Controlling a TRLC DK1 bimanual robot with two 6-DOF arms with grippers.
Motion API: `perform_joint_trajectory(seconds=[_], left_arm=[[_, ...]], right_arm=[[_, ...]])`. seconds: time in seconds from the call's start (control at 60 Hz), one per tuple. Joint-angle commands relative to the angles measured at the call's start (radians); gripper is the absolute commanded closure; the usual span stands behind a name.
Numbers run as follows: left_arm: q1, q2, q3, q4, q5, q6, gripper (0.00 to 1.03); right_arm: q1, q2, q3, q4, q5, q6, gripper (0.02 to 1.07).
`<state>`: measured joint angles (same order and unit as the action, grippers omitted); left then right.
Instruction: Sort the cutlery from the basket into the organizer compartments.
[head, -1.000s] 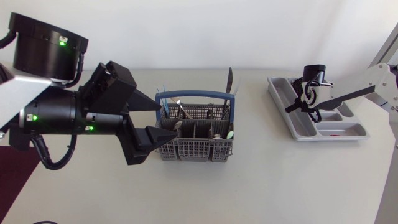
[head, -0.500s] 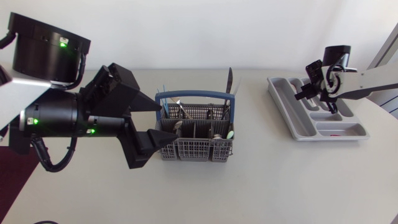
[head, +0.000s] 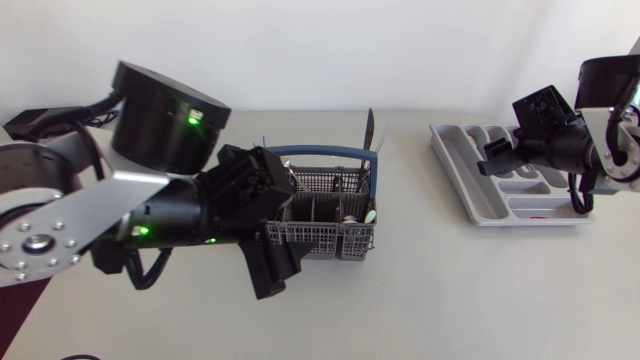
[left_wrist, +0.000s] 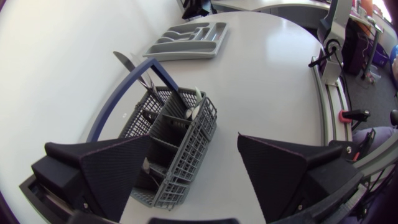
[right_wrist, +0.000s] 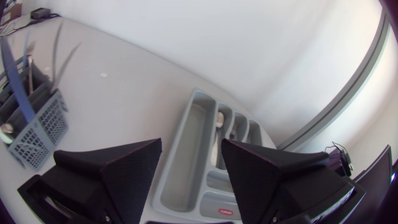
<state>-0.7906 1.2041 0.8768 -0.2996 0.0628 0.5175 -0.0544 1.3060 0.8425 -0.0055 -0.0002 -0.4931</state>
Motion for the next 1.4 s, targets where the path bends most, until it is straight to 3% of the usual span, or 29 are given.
perform_joint_trajectory(seconds=[0.0, 0.25, 0.4, 0.617, 0.767, 0.833, 1.383], left_arm=[[-0.025, 0.077, 0.013, 0.039, -0.034, 0.064, 0.07], [-0.076, 0.268, 0.111, 0.082, -0.115, 0.185, 0.08], [-0.075, 0.35, 0.177, 0.089, -0.116, 0.236, 0.12], [-0.07, 0.422, 0.226, 0.096, -0.118, 0.265, 0.22], [-0.07, 0.443, 0.243, 0.116, -0.147, 0.292, 0.43], [-0.07, 0.45, 0.246, 0.117, -0.153, 0.296, 0.48], [-0.067, 0.483, 0.258, 0.145, -0.192, 0.328, 0.62]], right_arm=[[0.039, -0.082, -0.082, -0.033, -0.024, 0.028, 0.35], [0.157, -0.249, -0.253, -0.077, -0.05, 0.045, 0.35], [0.202, -0.306, -0.329, -0.079, -0.055, 0.051, 0.35], [0.223, -0.355, -0.396, -0.071, -0.061, 0.05, 0.35], [0.229, -0.39, -0.411, -0.079, -0.07, 0.041, 0.35], [0.234, -0.401, -0.415, -0.082, -0.07, 0.041, 0.35], [0.249, -0.45, -0.433, -0.106, -0.07, 0.025, 0.35]])
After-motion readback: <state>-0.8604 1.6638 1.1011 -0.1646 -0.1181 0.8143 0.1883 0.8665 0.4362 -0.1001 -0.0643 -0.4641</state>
